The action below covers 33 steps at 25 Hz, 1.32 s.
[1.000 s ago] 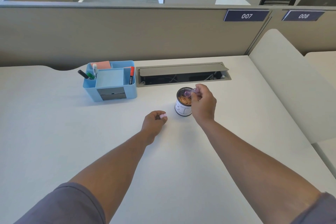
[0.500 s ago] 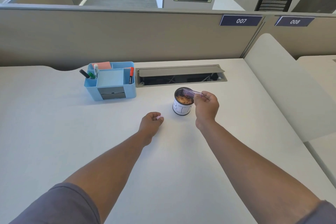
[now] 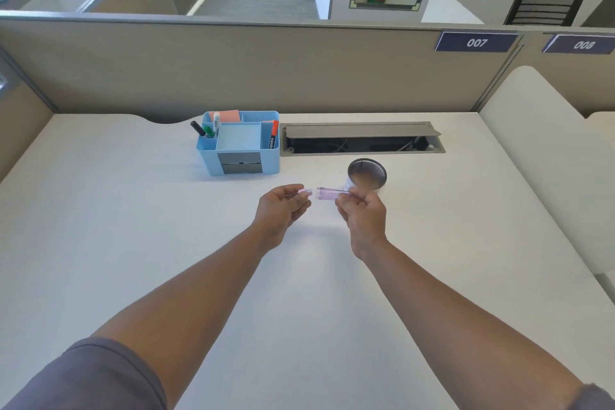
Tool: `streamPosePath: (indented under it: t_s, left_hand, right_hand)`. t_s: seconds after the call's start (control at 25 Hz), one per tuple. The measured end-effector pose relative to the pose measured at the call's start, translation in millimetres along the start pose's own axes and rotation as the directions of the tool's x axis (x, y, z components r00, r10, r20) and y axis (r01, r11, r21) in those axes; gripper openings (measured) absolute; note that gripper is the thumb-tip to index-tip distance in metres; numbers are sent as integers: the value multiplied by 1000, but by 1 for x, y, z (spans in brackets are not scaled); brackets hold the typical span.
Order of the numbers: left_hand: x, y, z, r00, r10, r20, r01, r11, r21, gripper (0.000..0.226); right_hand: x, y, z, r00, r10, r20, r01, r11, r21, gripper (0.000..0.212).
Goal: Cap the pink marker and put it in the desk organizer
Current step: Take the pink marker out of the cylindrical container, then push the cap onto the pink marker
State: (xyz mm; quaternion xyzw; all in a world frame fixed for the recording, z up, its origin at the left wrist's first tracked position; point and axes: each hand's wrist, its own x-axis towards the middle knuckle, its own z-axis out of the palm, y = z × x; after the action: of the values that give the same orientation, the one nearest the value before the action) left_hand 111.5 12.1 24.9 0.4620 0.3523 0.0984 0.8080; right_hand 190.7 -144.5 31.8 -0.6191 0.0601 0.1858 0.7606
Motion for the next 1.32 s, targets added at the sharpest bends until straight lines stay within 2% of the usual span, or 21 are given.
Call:
streamPosePath:
  t_s: [0.16, 0.44, 0.64, 0.96, 1.32]
  left_hand:
    - [-13, 4, -17, 1000, 8, -18, -7, 1000, 21, 18]
    - [-28, 4, -42, 998, 46, -36, -46, 999, 13, 19]
    - [-35, 6, -44, 998, 52, -21, -50, 995, 86, 19]
    - [-39, 7, -45, 1000, 5, -26, -2, 992, 123, 14]
    - [-34, 8, -47, 996, -1, -90, 14, 989, 147, 13]
  right_hand:
    - [-11, 11, 14, 997, 56, 61, -57, 998, 7, 22]
    - [-25, 18, 25, 984, 127, 122, -132, 990, 38, 19]
    - [-31, 18, 26, 971, 149, 186, -162, 985, 53, 20]
    - [-34, 17, 24, 953, 143, 267, -151, 988, 11, 23]
    - [-29, 19, 21, 924, 140, 356, -101, 987, -126, 28]
